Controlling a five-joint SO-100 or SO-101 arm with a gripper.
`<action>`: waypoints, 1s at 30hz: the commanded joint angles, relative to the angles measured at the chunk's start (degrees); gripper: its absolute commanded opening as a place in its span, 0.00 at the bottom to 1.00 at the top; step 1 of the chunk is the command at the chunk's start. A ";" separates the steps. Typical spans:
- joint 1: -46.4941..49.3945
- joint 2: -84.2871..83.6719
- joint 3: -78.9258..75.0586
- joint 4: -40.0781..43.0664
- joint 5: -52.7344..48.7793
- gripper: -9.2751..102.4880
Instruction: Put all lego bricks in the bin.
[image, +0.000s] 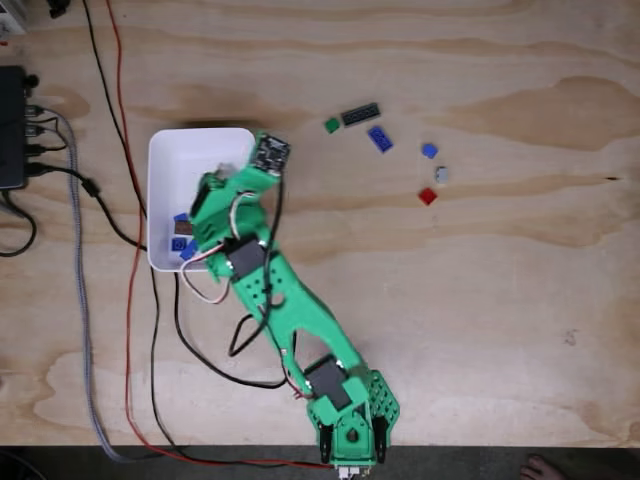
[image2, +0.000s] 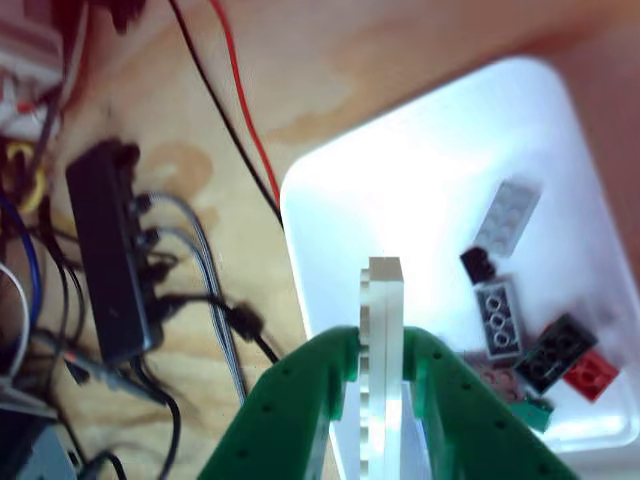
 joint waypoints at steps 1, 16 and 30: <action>-2.55 -5.80 -1.14 -0.35 0.44 0.27; 37.88 20.74 64.69 -56.51 -44.65 0.26; 34.54 -17.93 40.43 -65.04 -46.85 0.24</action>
